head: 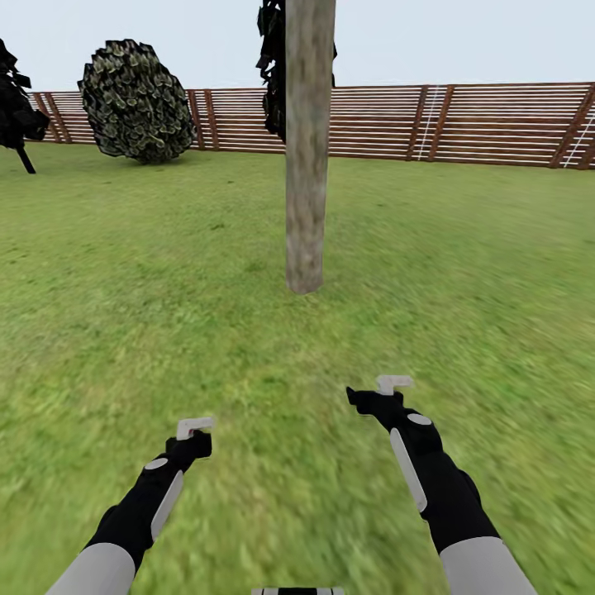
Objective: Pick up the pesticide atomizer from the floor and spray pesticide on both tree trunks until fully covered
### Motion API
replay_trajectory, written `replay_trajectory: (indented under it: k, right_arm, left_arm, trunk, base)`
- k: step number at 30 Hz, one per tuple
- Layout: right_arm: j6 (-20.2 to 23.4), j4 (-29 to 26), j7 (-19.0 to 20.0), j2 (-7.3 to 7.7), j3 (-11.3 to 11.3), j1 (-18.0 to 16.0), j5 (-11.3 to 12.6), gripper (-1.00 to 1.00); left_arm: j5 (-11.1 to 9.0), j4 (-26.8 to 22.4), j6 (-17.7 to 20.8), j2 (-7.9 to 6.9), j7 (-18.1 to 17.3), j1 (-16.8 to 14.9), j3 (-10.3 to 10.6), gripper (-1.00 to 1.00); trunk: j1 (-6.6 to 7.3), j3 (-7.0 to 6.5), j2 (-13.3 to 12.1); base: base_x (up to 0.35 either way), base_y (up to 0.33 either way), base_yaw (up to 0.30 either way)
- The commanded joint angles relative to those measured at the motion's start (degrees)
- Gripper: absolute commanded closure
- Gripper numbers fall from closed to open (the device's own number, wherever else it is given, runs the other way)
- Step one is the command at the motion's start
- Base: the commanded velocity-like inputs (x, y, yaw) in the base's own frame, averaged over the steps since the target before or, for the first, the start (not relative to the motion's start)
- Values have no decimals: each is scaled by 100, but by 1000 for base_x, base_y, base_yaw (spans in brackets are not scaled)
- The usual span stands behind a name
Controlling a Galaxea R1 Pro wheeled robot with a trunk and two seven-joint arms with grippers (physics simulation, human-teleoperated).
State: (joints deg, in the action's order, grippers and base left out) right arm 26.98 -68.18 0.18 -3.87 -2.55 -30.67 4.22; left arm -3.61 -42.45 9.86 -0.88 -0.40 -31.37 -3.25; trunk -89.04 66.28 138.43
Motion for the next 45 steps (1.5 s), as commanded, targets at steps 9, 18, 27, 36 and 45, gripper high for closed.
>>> replay_trajectory:
  k: [9, 18, 27, 36, 45]
  right_arm:
    - [0, -2, 0, 0, 0, 0, 0, -100]
    - [0, -2, 0, 0, 0, 0, 0, -100]
    - [0, -2, 0, 0, 0, 0, 0, -100]
    - [0, -1, 0, 0, 0, 0, 0, -100]
    - [0, 6, 0, 0, 0, 0, 0, -100]
  left_arm:
    - [1, -1, -2, 0, 3, 0, 0, 100]
    - [1, -9, -2, 0, 3, 0, 0, 100]
    - [0, -9, -2, 0, 3, 0, 0, 100]
    - [-1, -9, -2, 0, 3, 0, 0, 100]
    - [-2, -9, -2, 0, 0, 0, 0, 100]
  trunk:
    - [0, 0, 0]
    - [0, 0, 0]
    - [0, 0, 0]
    - [0, 0, 0]
    - [0, 0, 0]
  base:
    - [338, 0, 0]
    - [338, 0, 0]
    - [338, 0, 0]
    - [338, 0, 0]
    - [338, 0, 0]
